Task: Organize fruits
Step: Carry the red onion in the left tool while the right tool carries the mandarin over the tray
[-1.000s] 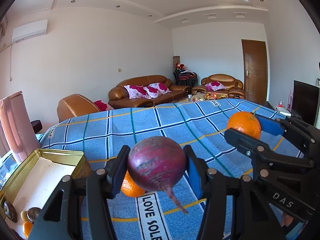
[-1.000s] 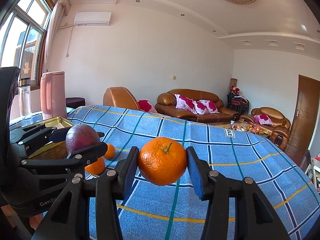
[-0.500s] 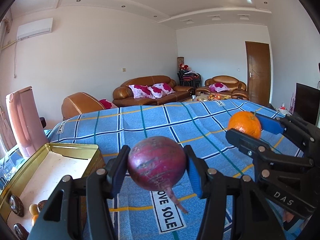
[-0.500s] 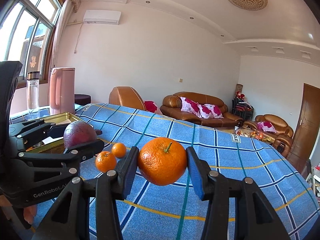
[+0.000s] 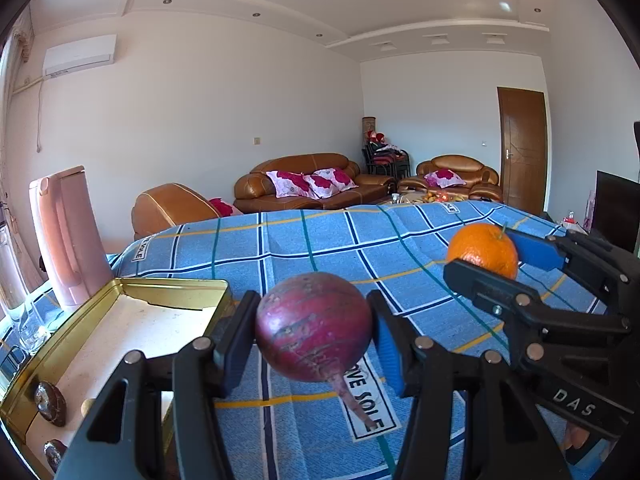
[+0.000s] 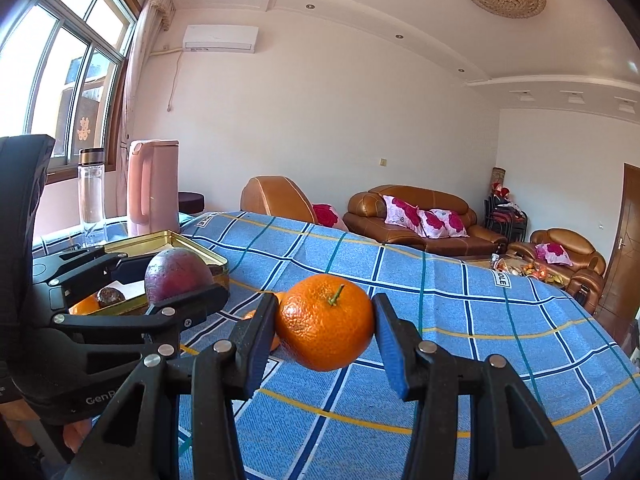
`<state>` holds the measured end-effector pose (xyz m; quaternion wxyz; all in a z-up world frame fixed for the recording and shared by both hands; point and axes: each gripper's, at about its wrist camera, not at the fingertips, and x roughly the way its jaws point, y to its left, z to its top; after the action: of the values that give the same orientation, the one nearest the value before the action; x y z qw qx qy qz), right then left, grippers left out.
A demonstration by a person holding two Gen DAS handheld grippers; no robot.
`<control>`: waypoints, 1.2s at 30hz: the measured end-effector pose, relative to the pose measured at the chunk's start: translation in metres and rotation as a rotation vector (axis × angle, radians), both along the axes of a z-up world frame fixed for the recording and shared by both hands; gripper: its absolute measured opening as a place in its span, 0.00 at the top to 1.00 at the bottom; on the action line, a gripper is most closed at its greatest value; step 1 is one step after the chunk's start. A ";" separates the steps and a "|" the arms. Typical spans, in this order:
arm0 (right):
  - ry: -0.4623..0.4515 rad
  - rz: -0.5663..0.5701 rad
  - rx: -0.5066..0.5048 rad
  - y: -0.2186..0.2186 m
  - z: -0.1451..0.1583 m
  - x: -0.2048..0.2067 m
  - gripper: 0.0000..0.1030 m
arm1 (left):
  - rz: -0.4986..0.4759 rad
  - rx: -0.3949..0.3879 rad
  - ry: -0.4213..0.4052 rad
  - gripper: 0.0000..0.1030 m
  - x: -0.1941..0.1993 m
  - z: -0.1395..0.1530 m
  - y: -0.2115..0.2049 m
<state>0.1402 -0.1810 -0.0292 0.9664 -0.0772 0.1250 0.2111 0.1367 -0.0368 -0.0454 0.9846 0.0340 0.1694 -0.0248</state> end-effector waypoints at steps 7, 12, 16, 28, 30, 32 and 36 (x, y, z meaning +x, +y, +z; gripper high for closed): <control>-0.014 0.029 -0.005 0.014 0.005 -0.008 0.52 | 0.031 -0.007 0.000 0.46 -0.006 0.000 0.017; -0.016 0.051 -0.004 0.022 0.006 -0.011 0.52 | 0.050 -0.011 0.002 0.46 -0.011 -0.001 0.028; -0.019 0.068 -0.007 0.030 0.008 -0.014 0.52 | 0.069 -0.009 0.000 0.46 -0.016 0.000 0.035; -0.038 0.114 -0.010 0.047 0.014 -0.025 0.52 | 0.112 -0.003 -0.027 0.46 -0.034 0.007 0.056; -0.037 0.122 -0.010 0.050 0.014 -0.025 0.52 | 0.121 -0.003 -0.031 0.46 -0.036 0.007 0.061; -0.034 0.129 -0.007 0.053 0.014 -0.026 0.52 | 0.131 -0.005 -0.031 0.46 -0.038 0.008 0.065; -0.031 0.143 -0.006 0.058 0.014 -0.026 0.52 | 0.147 -0.010 -0.030 0.46 -0.041 0.007 0.074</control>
<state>0.1141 -0.1225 -0.0154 0.9505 -0.0921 0.1046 0.2778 0.0959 0.0371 -0.0384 0.9864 0.0171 0.1565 0.0475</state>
